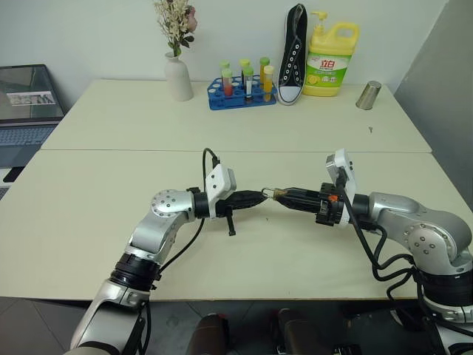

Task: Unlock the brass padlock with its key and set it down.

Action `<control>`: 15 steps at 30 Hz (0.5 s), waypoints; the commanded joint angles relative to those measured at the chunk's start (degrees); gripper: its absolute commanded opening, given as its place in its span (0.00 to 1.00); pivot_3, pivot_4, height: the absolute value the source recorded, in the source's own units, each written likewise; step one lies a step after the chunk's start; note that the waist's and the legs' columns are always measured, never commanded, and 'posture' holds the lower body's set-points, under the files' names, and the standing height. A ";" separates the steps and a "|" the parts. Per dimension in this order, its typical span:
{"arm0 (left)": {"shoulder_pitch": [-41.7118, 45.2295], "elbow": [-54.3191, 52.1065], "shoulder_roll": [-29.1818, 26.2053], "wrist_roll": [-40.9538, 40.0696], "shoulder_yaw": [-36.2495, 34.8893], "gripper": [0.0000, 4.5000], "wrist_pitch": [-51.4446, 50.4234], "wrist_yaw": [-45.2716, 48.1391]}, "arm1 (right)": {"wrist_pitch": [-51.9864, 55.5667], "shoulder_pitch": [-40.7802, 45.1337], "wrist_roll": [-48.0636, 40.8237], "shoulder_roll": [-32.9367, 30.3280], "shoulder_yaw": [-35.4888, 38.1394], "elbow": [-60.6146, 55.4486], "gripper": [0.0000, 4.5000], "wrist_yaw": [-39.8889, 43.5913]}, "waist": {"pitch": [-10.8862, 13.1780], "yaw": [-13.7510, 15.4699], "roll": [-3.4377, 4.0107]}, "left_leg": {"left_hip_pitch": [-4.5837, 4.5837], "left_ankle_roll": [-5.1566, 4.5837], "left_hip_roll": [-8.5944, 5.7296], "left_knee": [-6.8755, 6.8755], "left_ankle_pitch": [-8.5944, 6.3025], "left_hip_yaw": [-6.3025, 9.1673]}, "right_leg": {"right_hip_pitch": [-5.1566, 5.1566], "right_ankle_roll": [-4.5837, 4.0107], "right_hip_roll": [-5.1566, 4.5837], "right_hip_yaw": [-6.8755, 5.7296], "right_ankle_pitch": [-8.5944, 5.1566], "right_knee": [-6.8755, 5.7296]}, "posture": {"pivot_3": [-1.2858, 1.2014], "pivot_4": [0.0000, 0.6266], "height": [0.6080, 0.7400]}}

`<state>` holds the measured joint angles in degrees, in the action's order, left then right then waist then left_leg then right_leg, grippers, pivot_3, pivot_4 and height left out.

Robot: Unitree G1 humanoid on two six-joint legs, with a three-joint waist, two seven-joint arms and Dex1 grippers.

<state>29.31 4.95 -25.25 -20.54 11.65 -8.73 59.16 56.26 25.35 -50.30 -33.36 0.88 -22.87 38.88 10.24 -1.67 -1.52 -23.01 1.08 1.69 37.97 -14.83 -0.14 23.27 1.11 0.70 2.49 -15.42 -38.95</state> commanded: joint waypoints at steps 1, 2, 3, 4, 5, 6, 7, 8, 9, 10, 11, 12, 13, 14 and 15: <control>0.06 -4.63 0.94 -3.52 -2.26 0.00 -3.13 -0.20 | -0.09 0.14 -0.99 -0.50 0.78 -1.72 0.04 0.91 | 0.00 0.00 0.00 | 0.00 0.00 0.00 0.00 0.00 0.00 | 0.00 0.00 0.00 0.00 0.00 0.00 | 0.52 0.24 1.00; -0.25 -6.02 1.01 -4.52 -2.31 0.00 -4.62 0.11 | -0.13 0.03 -0.87 -0.56 0.69 -1.68 0.04 0.95 | 0.00 0.00 0.00 | 0.00 0.00 0.00 0.00 0.00 0.01 | 0.00 0.00 0.00 0.00 0.00 0.00 | 0.52 0.24 1.00; -0.44 -6.97 1.01 -5.15 -2.34 0.00 -5.69 0.29 | -0.16 -0.05 -0.78 -0.59 0.65 -1.66 0.04 0.98 | 0.00 -0.01 0.00 | 0.00 0.00 0.00 0.00 0.00 0.00 | 0.00 0.00 0.00 0.00 0.00 0.00 | 0.52 0.24 1.00; -0.59 -7.67 0.99 -5.55 -2.36 0.00 -6.48 0.38 | -0.16 -0.09 -0.72 -0.61 0.63 -1.64 0.04 1.01 | 0.00 -0.01 0.00 | 0.00 0.00 0.00 0.00 0.00 0.00 | 0.00 0.00 0.00 0.01 0.00 0.00 | 0.52 0.24 1.00; -1.11 -9.17 0.75 -6.55 -2.25 0.00 -7.93 0.76 | -0.18 -0.14 -0.61 -0.62 0.61 -1.59 0.04 1.00 | 0.00 0.00 0.00 | 0.00 0.00 0.00 0.00 0.00 0.00 | 0.00 0.00 0.00 0.01 0.00 0.00 | 0.52 0.24 1.00; -1.48 -10.17 0.58 -7.18 -2.21 0.00 -8.94 0.97 | -0.19 -0.16 -0.55 -0.63 0.60 -1.56 0.04 1.00 | 0.00 -0.02 0.00 | 0.00 0.00 0.00 0.00 0.00 0.01 | 0.00 0.00 0.00 0.00 0.00 0.00 | 0.52 0.24 1.00; -1.87 -11.16 0.31 -7.56 -2.05 0.00 -9.70 1.34 | -0.20 -0.17 -0.48 -0.63 0.61 -1.54 0.04 0.98 | 0.00 -0.03 0.00 | 0.01 0.00 0.00 0.00 0.00 0.00 | 0.00 0.01 0.00 0.01 0.00 0.00 | 0.52 0.24 1.00; -2.20 -11.84 0.06 -7.78 -1.87 0.00 -10.25 1.66 | -0.21 -0.18 -0.41 -0.66 0.60 -1.52 0.04 0.98 | 0.00 -0.04 0.00 | 0.01 0.00 0.01 -0.01 0.00 0.00 | 0.00 0.01 0.00 0.01 -0.01 0.00 | 0.52 0.24 1.00; -2.42 -12.10 -0.19 -7.75 -1.78 0.00 -10.51 1.88 | -0.26 -0.21 -0.28 -0.69 0.59 -1.46 0.04 0.99 | 0.00 -0.04 0.00 | 0.01 0.00 0.01 -0.01 0.00 0.01 | 0.00 0.01 0.01 0.00 -0.01 0.00 | 0.52 0.24 1.00; -2.57 -12.30 -0.36 -7.72 -1.75 0.00 -10.75 2.01 | -0.30 -0.22 -0.17 -0.71 0.59 -1.42 0.04 1.01 | 0.00 -0.04 0.00 | 0.01 0.00 0.02 -0.01 0.00 0.01 | 0.00 0.01 0.01 0.00 -0.01 -0.01 | 0.52 0.24 1.00; -2.59 -12.46 -0.41 -7.83 -1.90 0.00 -11.09 1.96 | -0.32 -0.25 -0.12 -0.74 0.59 -1.39 0.04 1.06 | 0.00 -0.03 0.00 | 0.02 0.00 0.01 -0.01 0.00 0.01 | 0.00 0.01 0.01 0.00 -0.01 -0.01 | 0.52 0.24 1.00; -2.53 -12.68 -0.44 -8.15 -2.17 0.00 -11.73 1.89 | -0.32 -0.28 -0.11 -0.74 0.61 -1.35 0.04 1.07 | 0.00 -0.02 0.00 | 0.01 0.00 0.01 0.00 0.00 0.02 | 0.00 0.01 0.01 -0.01 -0.01 -0.01 | 0.52 0.24 1.00; -2.37 -12.90 -0.49 -8.31 -2.39 0.00 -12.22 1.87 | -0.33 -0.31 -0.06 -0.76 0.61 -1.33 0.04 1.09 | 0.00 -0.02 0.00 | 0.01 0.00 0.00 0.00 0.00 0.01 | 0.00 0.01 0.01 0.00 -0.01 -0.01 | 0.52 0.24 1.00; -2.21 -13.39 -0.67 -8.72 -2.64 0.00 -13.08 1.92 | -0.31 -0.41 -0.05 -0.84 0.65 -1.37 0.04 1.10 | 0.00 -0.02 0.00 | 0.01 0.00 0.00 0.00 0.00 0.00 | 0.00 0.01 0.01 0.00 -0.01 -0.01 | 0.52 0.24 1.00; -2.06 -13.87 -0.83 -9.20 -2.91 0.00 -14.03 1.95 | -0.30 -0.48 -0.02 -0.88 0.68 -1.37 0.04 1.08 | 0.00 -0.02 0.00 | 0.01 0.00 0.00 0.00 0.00 0.00 | 0.00 0.01 0.01 0.01 -0.01 -0.01 | 0.52 0.24 1.00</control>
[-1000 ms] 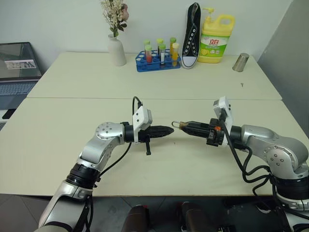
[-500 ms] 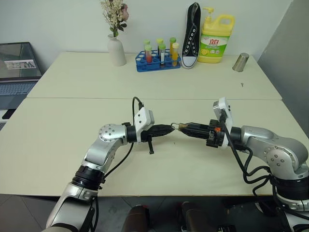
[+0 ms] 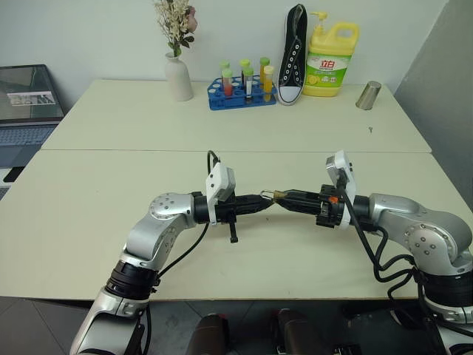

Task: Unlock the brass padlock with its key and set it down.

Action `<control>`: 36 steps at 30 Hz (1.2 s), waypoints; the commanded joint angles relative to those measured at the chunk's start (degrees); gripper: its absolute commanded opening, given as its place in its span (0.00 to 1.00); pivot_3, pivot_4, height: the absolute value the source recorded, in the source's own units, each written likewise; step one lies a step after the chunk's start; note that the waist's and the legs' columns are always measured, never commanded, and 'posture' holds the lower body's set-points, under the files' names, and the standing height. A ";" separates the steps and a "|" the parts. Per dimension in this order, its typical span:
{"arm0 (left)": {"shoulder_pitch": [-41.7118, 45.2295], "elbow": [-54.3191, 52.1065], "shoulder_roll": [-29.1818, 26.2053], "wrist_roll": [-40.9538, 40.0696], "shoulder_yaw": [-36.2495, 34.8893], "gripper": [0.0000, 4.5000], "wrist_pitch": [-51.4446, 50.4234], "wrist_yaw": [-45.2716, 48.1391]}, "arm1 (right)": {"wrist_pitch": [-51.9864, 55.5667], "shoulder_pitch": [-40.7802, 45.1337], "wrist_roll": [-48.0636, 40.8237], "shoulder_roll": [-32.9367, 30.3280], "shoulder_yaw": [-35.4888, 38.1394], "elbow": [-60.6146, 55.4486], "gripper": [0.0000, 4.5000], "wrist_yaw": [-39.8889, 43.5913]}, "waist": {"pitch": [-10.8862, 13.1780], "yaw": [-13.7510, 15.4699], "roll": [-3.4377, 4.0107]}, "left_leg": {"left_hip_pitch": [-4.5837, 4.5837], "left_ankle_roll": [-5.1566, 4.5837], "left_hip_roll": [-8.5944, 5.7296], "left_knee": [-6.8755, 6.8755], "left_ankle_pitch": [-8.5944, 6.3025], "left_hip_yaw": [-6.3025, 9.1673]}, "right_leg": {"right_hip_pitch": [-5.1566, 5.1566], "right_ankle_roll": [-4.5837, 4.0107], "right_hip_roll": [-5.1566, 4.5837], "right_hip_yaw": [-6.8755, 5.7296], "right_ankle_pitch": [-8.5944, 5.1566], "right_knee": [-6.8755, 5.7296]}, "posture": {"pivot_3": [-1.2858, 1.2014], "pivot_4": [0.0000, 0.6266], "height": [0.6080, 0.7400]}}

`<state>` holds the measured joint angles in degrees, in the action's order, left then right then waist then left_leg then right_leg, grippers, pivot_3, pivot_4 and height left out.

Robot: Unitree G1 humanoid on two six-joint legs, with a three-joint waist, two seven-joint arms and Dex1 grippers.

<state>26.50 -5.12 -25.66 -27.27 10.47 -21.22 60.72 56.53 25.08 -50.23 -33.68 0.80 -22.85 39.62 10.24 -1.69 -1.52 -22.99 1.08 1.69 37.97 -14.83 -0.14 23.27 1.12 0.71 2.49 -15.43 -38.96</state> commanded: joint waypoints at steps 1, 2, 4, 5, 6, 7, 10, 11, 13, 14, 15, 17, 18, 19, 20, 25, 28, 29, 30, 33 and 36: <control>0.84 -4.13 -0.53 -2.79 -1.90 0.00 -2.19 0.41 | -0.58 -0.25 -0.09 -0.59 0.78 -1.39 0.04 0.32 | 0.00 0.00 0.00 | 0.00 0.00 0.00 0.00 0.00 0.00 | 0.00 0.00 0.00 0.00 0.00 0.00 | 0.52 0.24 1.00; 0.86 -4.43 -0.60 -3.13 -2.09 0.00 -2.76 0.40 | -0.61 -0.28 -0.04 -0.62 0.76 -1.38 0.04 0.34 | 0.00 -0.01 0.00 | 0.00 0.00 0.00 0.00 0.00 0.00 | 0.00 0.00 0.00 0.00 0.00 0.00 | 0.52 0.24 1.00; 0.68 -5.82 -1.29 -5.32 -2.93 0.00 -5.41 0.82 | -0.62 -0.40 0.01 -0.66 0.70 -1.39 0.04 0.34 | 0.00 -0.01 0.00 | 0.00 0.00 0.01 -0.01 0.00 0.01 | 0.00 0.00 0.00 0.00 0.00 0.00 | 0.52 0.24 1.00; 0.62 -6.27 -1.49 -5.95 -3.19 0.00 -6.28 0.92 | -0.63 -0.44 0.01 -0.67 0.68 -1.40 0.04 0.34 | 0.00 -0.01 0.00 | 0.00 0.00 0.01 -0.01 0.00 0.01 | 0.00 0.00 0.00 -0.01 0.00 0.00 | 0.52 0.24 1.00; 0.70 -6.72 -1.66 -6.94 -3.64 0.00 -7.57 0.80 | -0.67 -0.46 0.07 -0.69 0.64 -1.37 0.04 0.35 | 0.00 -0.01 0.00 | 0.00 0.00 0.01 -0.01 0.00 0.01 | 0.00 0.00 0.00 0.00 0.00 0.00 | 0.52 0.24 1.00; 0.78 -6.97 -1.74 -7.51 -3.91 0.00 -8.37 0.63 | -0.71 -0.46 0.12 -0.71 0.61 -1.35 0.04 0.37 | 0.01 -0.01 -0.01 | 0.00 0.00 0.01 -0.01 0.00 0.01 | 0.00 0.00 0.00 0.00 0.00 0.00 | 0.52 0.24 1.00; 1.34 -7.59 -1.95 -8.97 -5.14 0.00 -10.36 -0.37 | -0.79 -0.58 0.18 -0.69 0.52 -1.29 0.04 0.41 | 0.01 -0.01 -0.01 | 0.00 0.00 0.00 -0.01 0.00 0.00 | 0.00 0.01 -0.01 0.00 0.00 0.01 | 0.52 0.24 1.00; 1.56 -7.67 -1.91 -9.24 -5.51 0.00 -10.81 -0.73 | -0.80 -0.60 0.18 -0.65 0.48 -1.25 0.04 0.43 | 0.01 0.00 -0.01 | -0.01 0.00 0.00 -0.01 0.00 0.01 | 0.00 0.01 -0.01 0.00 0.00 0.01 | 0.52 0.24 1.00; 1.84 -7.87 -1.51 -9.70 -6.02 0.00 -11.54 -1.69 | -0.87 -0.64 0.28 -0.63 0.33 -1.27 0.04 0.47 | 0.01 0.00 -0.01 | 0.00 0.00 0.00 0.00 0.00 0.02 | 0.00 0.01 0.00 -0.01 0.00 0.01 | 0.52 0.24 1.00; 1.92 -8.01 -1.27 -9.92 -6.20 0.00 -11.86 -2.21 | -0.90 -0.67 0.35 -0.64 0.25 -1.33 0.04 0.49 | 0.01 0.00 -0.01 | 0.00 0.00 0.00 0.00 0.00 0.01 | 0.00 0.01 0.00 -0.01 0.00 0.01 | 0.52 0.24 1.00; 1.92 -8.45 -1.21 -9.95 -5.97 0.00 -11.87 -2.32 | -0.83 -0.65 0.28 -0.57 0.19 -1.38 0.04 0.47 | 0.01 -0.01 -0.01 | 0.00 0.00 0.00 0.00 0.00 0.01 | 0.00 0.01 0.00 0.00 0.00 0.01 | 0.52 0.24 1.00; 1.79 -9.04 -0.94 -9.77 -5.53 0.00 -11.84 -2.64 | -0.84 -0.60 0.39 -0.67 -0.05 -1.41 0.04 0.76 | 0.01 0.00 -0.01 | 0.00 0.00 0.00 -0.01 0.00 0.01 | 0.00 0.01 0.00 0.00 0.00 0.01 | 0.52 0.24 1.00; 1.83 -9.19 -0.79 -9.59 -5.52 0.00 -11.79 -3.05 | -0.71 -0.63 0.30 -0.66 -0.03 -1.51 0.04 0.81 | 0.01 0.00 -0.02 | 0.00 0.00 0.00 -0.01 0.00 0.01 | 0.00 0.01 0.00 0.00 0.00 0.01 | 0.52 0.24 1.00; 1.87 -9.24 -0.67 -9.49 -5.58 0.00 -11.79 -3.39 | -0.63 -0.66 0.24 -0.66 -0.01 -1.58 0.04 0.85 | 0.01 0.01 -0.01 | 0.00 0.00 0.00 -0.01 0.00 0.01 | 0.00 0.01 0.00 0.00 0.00 0.02 | 0.52 0.24 1.00; 1.97 -9.25 -0.69 -9.44 -5.64 0.00 -11.81 -3.50 | -0.59 -0.69 0.19 -0.61 0.01 -1.64 0.04 0.84 | 0.01 0.01 -0.01 | 0.00 0.00 0.00 -0.01 0.00 0.01 | 0.00 0.01 0.00 0.00 0.00 0.02 | 0.52 0.24 1.00; 3.20 -6.59 0.06 -7.98 -4.83 0.00 -10.30 -3.43 | -0.51 -0.72 0.14 -0.41 -0.14 -1.82 0.04 0.77 | 0.01 0.01 -0.01 | 0.00 0.00 0.00 -0.01 0.00 0.01 | 0.00 0.01 0.00 0.00 0.00 0.02 | 0.52 0.24 1.00; 3.25 -5.55 0.26 -7.03 -4.49 0.00 -9.13 -3.07 | -0.51 -0.69 0.19 -0.41 -0.16 -1.83 0.04 0.75 | 0.01 0.01 -0.02 | 0.00 0.00 -0.01 -0.01 0.00 0.01 | 0.00 0.01 0.00 0.00 0.00 0.02 | 0.52 0.24 1.00; 3.13 -5.40 0.28 -6.83 -4.45 0.00 -8.85 -2.97 | -0.47 -0.69 0.09 -0.37 -0.09 -1.83 0.04 0.72 | 0.01 0.00 -0.02 | 0.00 0.00 0.00 -0.01 0.00 0.00 | 0.00 0.01 0.00 0.00 0.00 0.02 | 0.52 0.24 1.00; 2.91 -5.30 0.28 -6.65 -4.39 0.00 -8.50 -2.78 | -0.54 -0.76 0.15 -0.44 -0.06 -1.83 0.04 0.77 | 0.01 0.00 -0.01 | 0.00 0.00 0.00 -0.01 0.00 0.00 | 0.00 0.01 0.00 0.01 -0.01 0.02 | 0.52 0.24 1.00; 2.50 -4.99 0.13 -5.85 -4.10 0.00 -7.34 -2.41 | -0.62 -0.86 0.21 -0.48 0.01 -1.83 0.04 0.76 | 0.01 0.00 -0.01 | 0.00 0.00 0.00 -0.01 0.00 0.00 | 0.00 0.01 0.00 0.00 0.00 0.02 | 0.52 0.24 1.00; 2.03 -4.52 -0.36 -1.85 -3.32 0.00 -3.20 -2.74 | -0.46 -0.76 0.03 -0.31 0.23 -1.68 0.04 0.49 | 0.01 0.01 -0.01 | 0.00 0.00 0.00 -0.01 0.00 0.01 | 0.00 0.01 0.00 0.00 -0.01 0.02 | 0.52 0.24 1.00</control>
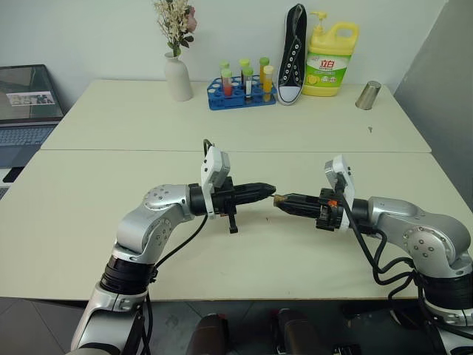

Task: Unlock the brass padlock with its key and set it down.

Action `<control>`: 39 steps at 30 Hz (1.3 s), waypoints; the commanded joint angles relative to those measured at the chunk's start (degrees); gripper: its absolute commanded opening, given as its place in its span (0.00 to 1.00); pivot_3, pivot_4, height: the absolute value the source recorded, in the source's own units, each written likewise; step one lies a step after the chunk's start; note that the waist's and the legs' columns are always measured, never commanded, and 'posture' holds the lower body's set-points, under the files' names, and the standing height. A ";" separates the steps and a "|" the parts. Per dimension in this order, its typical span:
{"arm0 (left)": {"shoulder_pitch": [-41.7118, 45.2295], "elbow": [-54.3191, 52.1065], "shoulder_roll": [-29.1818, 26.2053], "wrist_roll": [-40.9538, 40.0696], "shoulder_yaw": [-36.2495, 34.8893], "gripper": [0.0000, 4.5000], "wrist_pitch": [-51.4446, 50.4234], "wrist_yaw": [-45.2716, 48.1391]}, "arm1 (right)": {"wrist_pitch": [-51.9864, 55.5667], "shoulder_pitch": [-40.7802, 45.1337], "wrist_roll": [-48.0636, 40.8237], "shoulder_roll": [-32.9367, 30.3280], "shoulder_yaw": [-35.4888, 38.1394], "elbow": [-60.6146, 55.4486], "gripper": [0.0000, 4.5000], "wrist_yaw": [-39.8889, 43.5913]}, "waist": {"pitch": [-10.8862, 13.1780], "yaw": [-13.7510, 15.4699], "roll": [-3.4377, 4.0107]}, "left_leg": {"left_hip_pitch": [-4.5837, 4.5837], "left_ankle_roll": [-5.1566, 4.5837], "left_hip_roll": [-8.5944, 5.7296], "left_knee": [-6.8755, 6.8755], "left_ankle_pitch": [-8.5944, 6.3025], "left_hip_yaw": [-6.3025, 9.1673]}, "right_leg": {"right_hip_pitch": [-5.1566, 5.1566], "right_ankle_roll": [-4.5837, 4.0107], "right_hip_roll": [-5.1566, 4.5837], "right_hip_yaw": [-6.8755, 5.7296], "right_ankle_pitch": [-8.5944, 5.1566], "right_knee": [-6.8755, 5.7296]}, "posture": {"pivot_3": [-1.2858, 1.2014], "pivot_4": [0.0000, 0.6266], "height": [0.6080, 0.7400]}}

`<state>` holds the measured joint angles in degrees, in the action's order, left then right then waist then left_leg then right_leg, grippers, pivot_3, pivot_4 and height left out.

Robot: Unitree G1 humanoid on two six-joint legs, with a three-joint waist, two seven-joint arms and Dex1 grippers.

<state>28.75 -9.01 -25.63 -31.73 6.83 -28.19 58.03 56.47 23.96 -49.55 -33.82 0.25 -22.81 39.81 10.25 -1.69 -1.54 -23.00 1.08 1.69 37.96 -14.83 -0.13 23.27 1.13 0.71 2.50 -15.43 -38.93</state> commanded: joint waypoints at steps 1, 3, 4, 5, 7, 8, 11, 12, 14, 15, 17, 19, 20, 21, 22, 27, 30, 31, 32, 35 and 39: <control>-0.31 -0.11 -0.98 4.66 0.63 0.00 6.43 0.43 | -0.46 0.32 -0.48 -0.25 0.79 -1.67 0.04 0.26 | 0.00 0.01 0.00 | 0.00 0.00 0.00 0.00 0.00 0.00 | 0.00 0.00 0.00 0.00 0.00 0.00 | 0.52 0.24 1.00; -0.63 0.83 -2.30 7.98 0.83 0.00 11.65 1.84 | -0.43 0.26 -0.39 -0.24 0.94 -1.56 0.04 -0.02 | 0.00 -0.02 0.00 | 0.00 0.00 0.00 -0.01 0.00 -0.01 | 0.00 0.00 0.00 0.01 0.00 0.00 | 0.52 0.24 1.00; -1.22 2.41 -4.79 12.39 1.33 0.00 19.98 4.01 | -0.13 0.19 -0.61 -0.13 1.26 -1.39 0.04 -0.42 | 0.00 -0.04 0.00 | 0.01 0.00 0.00 -0.01 0.00 -0.01 | 0.00 0.00 0.00 0.01 0.00 0.00 | 0.52 0.24 1.00; -1.60 3.74 -6.46 15.40 1.71 0.00 26.00 5.52 | 0.07 0.15 -0.76 -0.05 1.48 -1.20 0.04 -0.67 | 0.00 -0.09 0.00 | 0.01 0.00 0.01 -0.02 0.00 -0.02 | 0.00 -0.01 0.00 0.02 0.00 0.00 | 0.52 0.24 1.00; -2.96 6.91 -11.04 19.66 2.43 0.08 37.11 10.12 | 0.88 -0.28 -1.25 -0.04 1.69 -0.85 0.04 -0.99 | 0.01 -0.12 0.02 | 0.02 0.00 0.02 -0.06 0.00 -0.04 | 0.03 -0.04 0.02 0.04 -0.01 0.01 | 0.52 0.24 1.00; -3.57 8.05 -12.12 20.36 2.54 0.12 40.82 11.51 | 1.25 -0.45 -1.50 0.07 1.70 -0.63 0.04 -1.12 | 0.01 -0.13 0.03 | 0.03 0.00 0.03 -0.08 0.00 -0.05 | 0.04 -0.07 0.02 0.04 -0.02 0.00 | 0.52 0.24 1.00; -5.03 9.57 -13.07 19.97 2.42 0.35 46.12 13.35 | 2.56 -0.63 -2.30 0.74 2.08 0.42 0.04 -1.86 | 0.03 0.06 0.04 | 0.01 0.00 0.03 -0.09 0.00 -0.08 | 0.04 -0.10 -0.04 0.03 -0.04 0.02 | 0.52 0.24 1.00; -5.95 9.18 -14.10 19.88 2.66 0.42 46.33 14.56 | 3.22 -0.67 -2.64 1.16 2.11 1.13 0.04 -2.23 | 0.04 0.20 0.03 | -0.02 0.00 0.03 -0.08 0.00 -0.07 | 0.04 -0.10 -0.06 0.02 -0.04 0.04 | 0.52 0.24 1.00; -7.18 8.48 -15.12 19.48 2.67 0.57 45.77 15.78 | 4.27 -0.75 -3.07 1.83 2.05 2.05 0.04 -2.71 | 0.04 0.21 0.03 | -0.04 0.00 0.00 -0.05 0.00 -0.06 | 0.04 -0.09 -0.10 0.00 -0.04 0.06 | 0.52 0.24 1.00; -7.57 7.94 -15.18 19.01 2.46 0.64 44.93 15.72 | 4.80 -0.86 -3.06 2.24 1.71 2.49 0.04 -3.00 | 0.04 0.19 0.03 | -0.05 0.00 0.00 -0.05 0.00 -0.08 | 0.04 -0.08 -0.10 0.01 -0.04 0.07 | 0.52 0.24 1.00; -7.87 7.10 -14.97 18.24 2.05 0.80 43.67 15.17 | 5.82 -0.99 -3.08 2.95 1.20 3.15 0.04 -3.54 | 0.04 0.17 0.02 | -0.04 -0.01 0.00 -0.06 0.00 -0.06 | 0.04 -0.08 -0.10 0.00 -0.04 0.06 | 0.52 0.24 1.00; -7.88 6.19 -14.74 17.85 1.54 0.95 42.98 14.34 | 7.06 -1.14 -2.79 4.16 0.36 4.30 0.04 -4.34 | 0.04 0.13 0.03 | -0.04 -0.01 0.04 -0.06 0.00 -0.04 | 0.04 -0.08 -0.08 -0.01 -0.04 0.05 | 0.52 0.24 1.00; -7.83 5.94 -14.70 17.82 1.43 1.00 42.85 14.06 | 7.41 -1.18 -2.48 4.56 -0.01 4.75 0.04 -4.56 | 0.04 0.08 0.03 | -0.04 -0.01 0.05 -0.06 0.00 -0.03 | 0.04 -0.08 -0.08 -0.01 -0.04 0.05 | 0.52 0.24 1.00; -7.88 5.71 -14.96 17.63 1.25 1.00 42.71 14.12 | 7.44 -1.31 -1.90 4.86 -0.77 5.11 0.04 -4.44 | 0.04 0.03 0.03 | -0.03 -0.01 0.05 -0.06 0.00 -0.03 | 0.04 -0.08 -0.07 -0.01 -0.05 0.05 | 0.52 0.24 1.00; -7.91 5.62 -15.34 17.57 1.09 1.00 42.67 14.24 | 7.41 -1.42 -1.29 5.16 -1.55 5.53 0.04 -4.33 | 0.04 0.00 0.03 | -0.03 0.00 0.05 -0.06 0.00 -0.03 | 0.04 -0.08 -0.04 -0.01 -0.05 0.04 | 0.52 0.24 1.00; -7.89 4.59 -16.54 17.62 0.63 1.00 41.89 14.13 | 6.79 -0.71 1.58 7.02 -4.71 8.62 0.04 -4.49 | 0.04 -0.08 0.03 | -0.02 -0.01 0.07 -0.07 0.00 -0.03 | 0.04 -0.08 -0.01 -0.01 -0.05 0.04 | 0.52 0.24 1.00; -8.08 3.76 -16.64 17.59 0.72 1.00 39.82 13.49 | 4.26 0.36 6.08 6.59 -8.53 10.42 0.04 -3.02 | 0.04 -0.11 0.03 | -0.02 0.00 0.06 -0.07 0.00 -0.04 | 0.04 -0.08 -0.01 -0.01 -0.05 0.04 | 0.52 0.24 1.00; -8.14 3.56 -16.61 17.70 0.79 1.00 39.44 13.35 | 3.48 0.62 7.25 6.47 -9.56 10.96 0.04 -2.42 | 0.04 -0.12 0.03 | -0.02 -0.01 0.06 -0.06 0.00 -0.04 | 0.05 -0.08 -0.01 -0.01 -0.05 0.04 | 0.52 0.24 1.00; -8.31 3.23 -16.60 17.79 0.93 1.00 39.04 13.24 | 3.09 0.88 8.04 6.74 -10.07 11.87 0.04 -2.16 | 0.04 -0.12 0.03 | -0.02 -0.01 0.06 -0.06 0.00 -0.03 | 0.05 -0.08 -0.01 -0.01 -0.05 0.04 | 0.52 0.24 1.00; -9.00 2.09 -16.54 18.11 1.34 1.00 38.46 13.06 | 4.16 1.31 8.26 7.82 -9.68 14.64 0.04 -1.83 | 0.04 -0.10 0.03 | -0.02 -0.01 0.06 -0.07 0.00 -0.03 | 0.05 -0.08 -0.01 -0.02 -0.05 0.05 | 0.52 0.24 1.00; -9.38 0.90 -16.55 18.29 1.81 1.00 37.60 13.29 | 6.05 1.44 8.36 7.19 -9.80 16.54 0.04 -0.20 | 0.04 -0.10 0.04 | -0.02 0.00 0.06 -0.07 0.00 -0.03 | 0.05 -0.08 -0.01 -0.01 -0.05 0.04 | 0.52 0.24 1.00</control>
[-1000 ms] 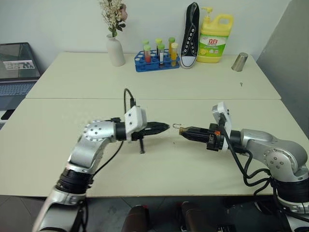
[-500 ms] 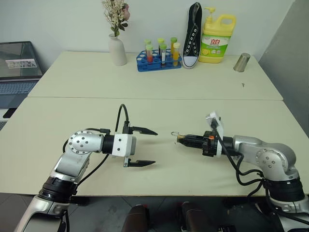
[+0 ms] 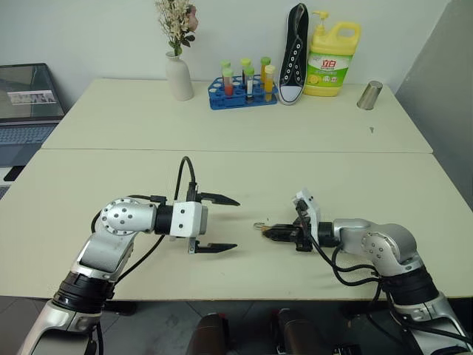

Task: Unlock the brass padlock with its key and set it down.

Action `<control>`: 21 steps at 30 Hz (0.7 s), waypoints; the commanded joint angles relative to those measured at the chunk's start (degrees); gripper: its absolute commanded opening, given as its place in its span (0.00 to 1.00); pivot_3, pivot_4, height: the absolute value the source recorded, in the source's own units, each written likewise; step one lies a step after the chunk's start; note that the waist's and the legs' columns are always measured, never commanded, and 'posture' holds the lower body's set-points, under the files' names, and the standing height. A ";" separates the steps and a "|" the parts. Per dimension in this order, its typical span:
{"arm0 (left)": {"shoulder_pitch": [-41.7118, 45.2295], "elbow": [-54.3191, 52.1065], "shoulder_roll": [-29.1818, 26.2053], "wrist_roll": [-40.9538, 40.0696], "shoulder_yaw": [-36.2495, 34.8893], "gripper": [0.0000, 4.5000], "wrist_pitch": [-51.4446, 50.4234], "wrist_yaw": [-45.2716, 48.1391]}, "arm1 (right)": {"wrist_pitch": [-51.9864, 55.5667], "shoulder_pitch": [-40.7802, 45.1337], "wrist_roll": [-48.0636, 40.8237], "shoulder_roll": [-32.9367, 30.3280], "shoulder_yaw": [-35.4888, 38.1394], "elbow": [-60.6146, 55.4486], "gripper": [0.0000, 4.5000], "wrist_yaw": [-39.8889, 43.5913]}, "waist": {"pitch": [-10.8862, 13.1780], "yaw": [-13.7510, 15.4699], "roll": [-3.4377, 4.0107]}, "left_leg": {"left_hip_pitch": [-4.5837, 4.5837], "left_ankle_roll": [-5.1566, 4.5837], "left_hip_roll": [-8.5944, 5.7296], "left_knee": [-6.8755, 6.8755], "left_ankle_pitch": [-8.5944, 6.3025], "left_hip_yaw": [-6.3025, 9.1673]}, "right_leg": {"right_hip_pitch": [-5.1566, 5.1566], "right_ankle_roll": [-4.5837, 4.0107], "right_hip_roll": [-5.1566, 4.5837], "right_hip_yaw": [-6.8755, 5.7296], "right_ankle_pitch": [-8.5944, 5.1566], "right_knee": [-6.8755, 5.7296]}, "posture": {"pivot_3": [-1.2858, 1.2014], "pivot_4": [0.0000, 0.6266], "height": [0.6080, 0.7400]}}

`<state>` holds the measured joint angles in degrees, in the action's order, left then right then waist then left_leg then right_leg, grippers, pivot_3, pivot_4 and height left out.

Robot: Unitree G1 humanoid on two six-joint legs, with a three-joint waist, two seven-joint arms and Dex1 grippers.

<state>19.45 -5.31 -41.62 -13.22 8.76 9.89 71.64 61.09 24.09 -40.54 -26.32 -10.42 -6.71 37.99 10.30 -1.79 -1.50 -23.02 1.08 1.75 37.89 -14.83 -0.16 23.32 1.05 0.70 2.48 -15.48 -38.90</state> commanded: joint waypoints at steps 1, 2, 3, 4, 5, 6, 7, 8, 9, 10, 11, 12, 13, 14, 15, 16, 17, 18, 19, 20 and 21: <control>-0.12 -3.02 -0.55 -0.13 0.01 1.00 -0.56 -0.24 | 2.37 1.40 -0.92 -0.19 1.24 1.07 0.04 1.68 | 0.00 0.00 0.00 | 0.00 0.00 0.00 0.00 0.00 0.00 | 0.00 0.00 0.00 0.00 0.00 0.00 | 0.52 0.24 1.00; -0.23 -3.34 -0.56 -0.10 0.15 1.00 -0.82 -0.13 | 3.44 1.52 -0.96 -0.30 1.31 1.73 0.04 1.76 | 0.00 0.00 0.00 | 0.00 0.00 0.01 0.00 0.00 0.00 | 0.00 0.00 0.00 -0.01 0.00 0.00 | 0.52 0.24 1.00; -0.30 -3.56 -0.53 -0.05 0.24 1.00 -1.03 -0.09 | 4.03 1.60 -0.82 -0.45 1.28 2.13 0.04 1.91 | 0.00 -0.01 0.00 | 0.01 0.00 0.01 0.00 0.00 0.00 | 0.00 0.00 0.00 0.00 0.00 -0.01 | 0.52 0.24 1.00; -0.47 -3.92 -0.58 -0.03 0.35 1.00 -1.24 0.01 | 4.74 1.69 -0.86 -0.33 1.50 2.47 0.04 1.76 | 0.00 0.00 0.00 | 0.02 0.00 0.01 0.00 0.00 0.00 | 0.00 0.00 0.00 0.00 0.00 -0.02 | 0.52 0.24 1.00; -0.74 -4.37 -0.63 -0.11 0.47 1.00 -1.52 0.11 | 5.43 1.74 -0.82 -0.32 1.55 2.54 0.04 1.63 | 0.00 0.01 0.00 | 0.02 0.00 0.01 0.00 0.00 0.01 | 0.00 0.00 0.00 -0.01 0.00 -0.02 | 0.52 0.24 1.00; -1.00 -4.77 -0.62 -0.12 0.64 1.00 -1.75 0.16 | 5.80 1.77 -0.72 -0.54 1.32 2.39 0.04 1.93 | 0.00 0.01 0.00 | 0.02 0.00 0.01 0.00 0.00 0.02 | 0.00 0.00 0.00 -0.02 0.00 -0.02 | 0.52 0.24 1.00; -1.18 -5.06 -0.60 -0.12 0.74 1.00 -1.94 0.19 | 6.08 1.79 -0.61 -0.70 1.15 2.25 0.04 2.19 | 0.00 0.02 0.00 | 0.02 0.00 0.00 0.00 0.00 0.01 | 0.00 0.00 0.00 -0.01 0.00 -0.02 | 0.52 0.24 1.00; -1.33 -5.29 -0.50 -0.03 0.85 1.00 -2.03 0.14 | 6.34 1.84 -0.45 -0.68 1.21 2.27 0.04 2.10 | 0.00 0.02 0.00 | 0.01 0.00 0.00 0.01 0.00 0.01 | -0.01 0.00 0.00 -0.01 0.00 -0.02 | 0.52 0.24 1.00; -1.38 -5.39 -0.40 0.08 0.93 1.00 -2.08 0.09 | 6.48 1.91 -0.33 -0.62 1.32 2.39 0.04 2.04 | -0.01 0.03 0.00 | 0.01 0.00 0.00 0.00 0.00 0.01 | -0.01 0.00 0.00 0.00 0.00 -0.02 | 0.52 0.24 1.00; -1.44 -5.45 -0.26 0.25 1.09 1.00 -2.03 -0.01 | 6.37 2.05 0.28 -0.68 1.28 2.67 0.12 1.67 | -0.01 0.04 -0.01 | 0.01 0.00 0.00 0.00 0.00 0.01 | -0.01 0.00 0.00 0.00 0.00 -0.02 | 0.52 0.24 1.00; -1.58 -5.52 -0.18 0.40 1.29 1.00 -1.92 -0.04 | 6.82 2.14 0.44 -0.54 1.71 3.03 0.21 1.15 | -0.01 0.04 0.00 | 0.01 0.00 0.00 0.01 0.00 0.01 | -0.01 0.00 0.00 -0.01 0.00 -0.01 | 0.52 0.24 1.00; -1.67 -5.56 -0.14 0.49 1.43 1.00 -1.84 -0.04 | 7.16 2.19 0.55 -0.42 2.03 3.26 0.27 0.84 | -0.01 0.01 0.00 | 0.01 0.00 0.00 0.01 0.00 0.01 | -0.01 0.00 0.00 -0.01 0.00 -0.01 | 0.52 0.24 1.00; -1.74 -5.54 -0.04 0.58 1.55 1.00 -1.74 -0.08 | 7.04 2.18 1.19 -0.90 1.79 3.15 0.34 0.73 | -0.01 0.00 0.00 | 0.02 0.00 0.00 0.00 0.00 0.00 | -0.01 0.00 0.00 0.00 0.00 -0.02 | 0.52 0.24 1.00; -1.77 -5.52 0.02 0.64 1.61 1.00 -1.69 -0.09 | 6.95 2.15 1.59 -1.24 1.59 3.01 0.42 0.73 | -0.01 0.00 0.00 | 0.04 0.00 0.00 0.00 0.00 0.00 | -0.02 0.00 0.00 0.00 0.00 -0.02 | 0.52 0.24 1.00; -1.74 -5.40 0.11 0.67 1.73 1.00 -1.60 -0.01 | 7.59 1.87 1.41 -2.07 1.85 2.31 0.49 0.94 | -0.01 0.00 0.00 | 0.04 0.00 0.00 0.01 0.00 0.01 | -0.02 0.00 0.00 0.00 0.00 -0.03 | 0.52 0.24 1.00; -1.72 -5.31 0.16 0.68 1.82 1.00 -1.54 0.05 | 8.13 1.66 1.21 -2.62 2.12 1.80 0.56 1.09 | -0.01 0.04 0.00 | 0.06 0.00 0.00 0.01 0.00 0.01 | -0.04 0.00 0.00 0.00 0.00 -0.03 | 0.52 0.24 1.00; -1.69 -5.23 0.17 0.64 1.92 1.00 -1.52 0.11 | 9.10 1.09 0.66 -3.57 2.84 0.63 0.65 1.23 | -0.01 0.12 0.00 | 0.07 0.00 0.00 0.02 0.00 0.01 | -0.06 0.00 0.00 -0.01 0.00 -0.03 | 0.52 0.24 1.00; -1.59 -4.93 0.21 0.61 2.04 1.00 -1.45 0.16 | 9.59 0.35 0.69 -4.93 3.41 -0.74 0.70 1.06 | -0.01 0.28 0.00 | 0.07 0.00 -0.01 0.05 0.00 0.02 | -0.06 0.01 0.00 -0.01 0.00 -0.03 | 0.52 0.24 1.00; -1.51 -4.73 0.22 0.58 2.12 1.00 -1.40 0.16 | 9.80 -0.15 0.77 -5.84 3.73 -1.66 0.78 0.85 | -0.01 0.38 -0.01 | 0.06 0.00 -0.04 0.07 0.00 0.02 | -0.07 0.01 -0.03 -0.02 0.01 -0.03 | 0.52 0.24 1.00; -1.52 -4.59 0.22 0.43 2.14 1.00 -1.72 0.14 | 10.38 -1.13 -0.03 -7.29 4.73 -3.45 0.85 1.20 | -0.02 0.51 -0.01 | 0.06 0.00 -0.06 0.08 0.00 0.03 | -0.09 0.02 -0.04 -0.02 0.00 -0.02 | 0.52 0.24 1.00; -1.70 -4.65 0.27 -0.08 1.99 1.00 -2.80 -0.07 | 10.32 -2.25 -0.41 -8.96 5.36 -5.51 0.90 1.68 | -0.02 0.60 -0.02 | 0.05 0.00 -0.08 0.09 0.00 0.01 | -0.11 0.02 -0.07 -0.02 0.01 -0.01 | 0.52 0.24 1.00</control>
<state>17.69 -8.82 -41.26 -12.58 11.07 7.71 71.89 69.75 23.75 -41.78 -32.41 -7.13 -11.18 40.39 10.27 -1.19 -1.52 -22.96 1.07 1.65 37.98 -14.83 -0.15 23.20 1.07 0.61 2.46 -15.48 -38.89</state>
